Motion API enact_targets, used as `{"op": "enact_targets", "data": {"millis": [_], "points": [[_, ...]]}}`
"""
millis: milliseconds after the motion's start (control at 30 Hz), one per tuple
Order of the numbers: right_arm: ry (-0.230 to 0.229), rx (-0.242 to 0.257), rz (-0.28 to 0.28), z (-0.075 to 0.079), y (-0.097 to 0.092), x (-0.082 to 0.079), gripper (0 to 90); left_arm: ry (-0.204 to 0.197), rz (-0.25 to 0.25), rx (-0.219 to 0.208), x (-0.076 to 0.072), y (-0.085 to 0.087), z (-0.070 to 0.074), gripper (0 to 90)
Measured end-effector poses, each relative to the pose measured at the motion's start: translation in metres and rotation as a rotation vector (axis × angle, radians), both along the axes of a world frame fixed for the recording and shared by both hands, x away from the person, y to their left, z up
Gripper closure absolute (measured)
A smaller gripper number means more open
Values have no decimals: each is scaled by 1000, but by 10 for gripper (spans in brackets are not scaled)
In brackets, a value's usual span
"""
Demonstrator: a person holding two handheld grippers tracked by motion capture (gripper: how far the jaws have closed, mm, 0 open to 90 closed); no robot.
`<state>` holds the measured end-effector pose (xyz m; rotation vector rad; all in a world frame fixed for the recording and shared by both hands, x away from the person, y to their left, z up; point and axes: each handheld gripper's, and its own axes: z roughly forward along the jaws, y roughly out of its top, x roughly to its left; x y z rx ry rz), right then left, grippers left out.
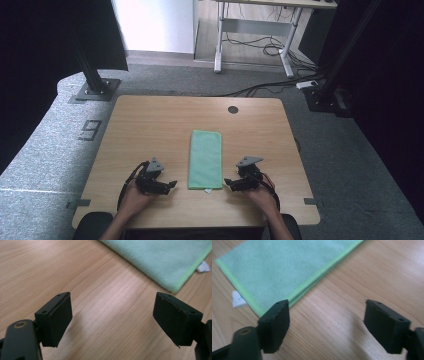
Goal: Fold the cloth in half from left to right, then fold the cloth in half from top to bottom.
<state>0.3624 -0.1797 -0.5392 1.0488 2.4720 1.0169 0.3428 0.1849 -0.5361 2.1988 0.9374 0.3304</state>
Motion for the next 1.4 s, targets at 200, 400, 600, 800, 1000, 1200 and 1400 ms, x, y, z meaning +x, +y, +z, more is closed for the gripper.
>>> {"op": "enact_targets", "data": {"millis": [200, 400, 600, 800, 1000, 1200, 1400], "points": [[-10, 3, -10, -4, -2, 2, 139, 8, 19, 18, 4, 1, -8, 147], [-32, -22, -8, -11, -6, 4, 114, -8, 12, 43, 5, -3, -12, 127], [-35, 8, -24, -17, -12, 7, 1, -7, 7, 42, 5, -3, -12, 119], [-32, 5, -35, -17, -14, 8, 0, -7, 2, 42, 6, -3, -12, 117], [-32, 4, -34, -17, -14, 8, 0, -6, 2, 43, 6, -3, -12, 117], [-32, 4, -35, -17, -14, 8, 0, -5, 4, 41, 7, -4, -12, 117], [-32, 5, -36, -17, -14, 8, 0, -5, 6, 40, 8, -5, -12, 111]]}}
